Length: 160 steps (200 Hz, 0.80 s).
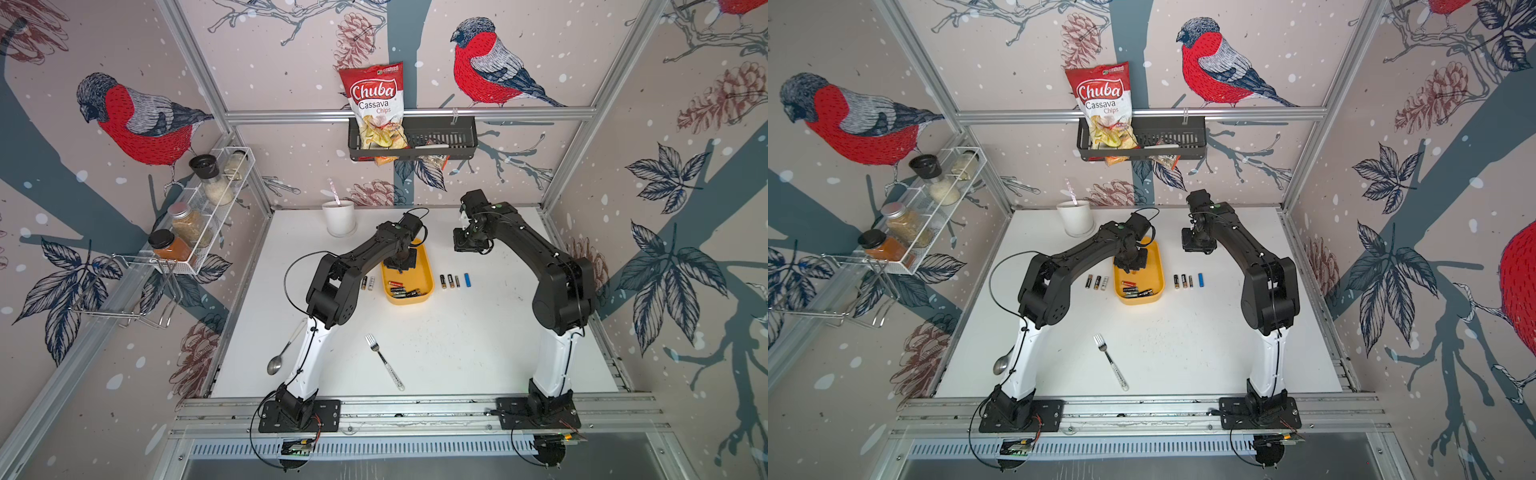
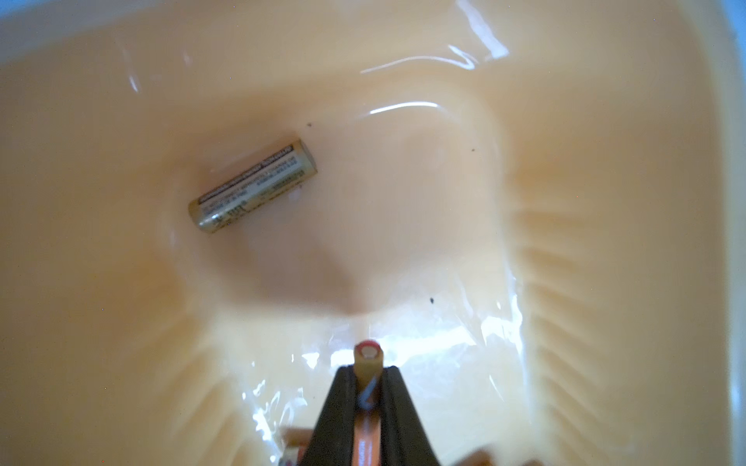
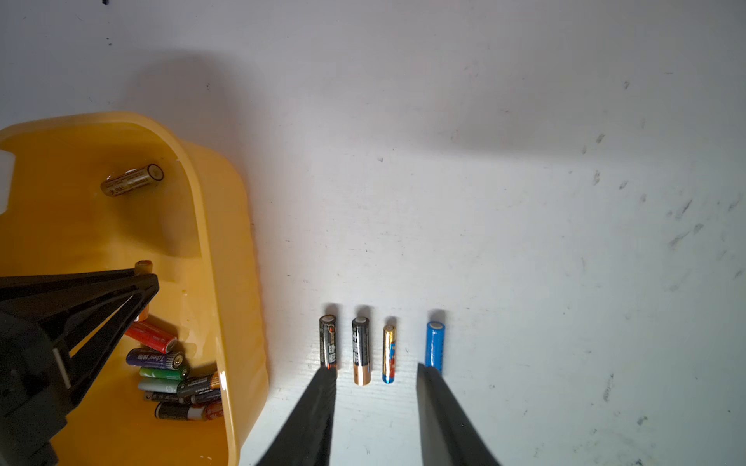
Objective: Take the batteries out of the storage box
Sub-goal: Pick up the battery from the storage box.
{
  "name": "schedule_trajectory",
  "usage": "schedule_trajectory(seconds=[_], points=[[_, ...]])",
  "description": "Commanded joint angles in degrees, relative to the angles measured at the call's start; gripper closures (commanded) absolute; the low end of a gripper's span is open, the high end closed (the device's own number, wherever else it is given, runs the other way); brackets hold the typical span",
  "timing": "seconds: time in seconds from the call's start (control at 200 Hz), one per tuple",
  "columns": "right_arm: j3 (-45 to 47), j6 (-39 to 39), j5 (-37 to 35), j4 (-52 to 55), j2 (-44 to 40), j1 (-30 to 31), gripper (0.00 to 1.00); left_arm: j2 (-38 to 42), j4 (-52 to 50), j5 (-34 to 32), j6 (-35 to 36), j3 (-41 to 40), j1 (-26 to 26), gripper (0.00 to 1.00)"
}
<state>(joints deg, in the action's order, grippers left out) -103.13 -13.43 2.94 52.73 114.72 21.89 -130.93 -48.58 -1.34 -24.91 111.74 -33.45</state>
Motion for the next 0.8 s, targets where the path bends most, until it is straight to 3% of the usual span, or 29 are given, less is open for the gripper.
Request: schedule_trajectory(seconds=[0.0, 0.36, 0.795], points=[[-1.07, 0.28, 0.17, 0.05, 0.58, 0.45, 0.60, 2.17, 1.21, 1.79, -0.14, -1.13, 1.08, 0.84], [-5.58, 0.13, -0.03, 1.57, 3.32, 2.33, 0.60, 12.13, 4.42, 3.98, 0.02, -9.08, 6.32, 0.84], [-6.89, -0.06, -0.47, 2.38, 4.46, 3.55, 0.60, 22.04, 5.94, 1.96, 2.91, -21.57, 14.52, 0.84]])
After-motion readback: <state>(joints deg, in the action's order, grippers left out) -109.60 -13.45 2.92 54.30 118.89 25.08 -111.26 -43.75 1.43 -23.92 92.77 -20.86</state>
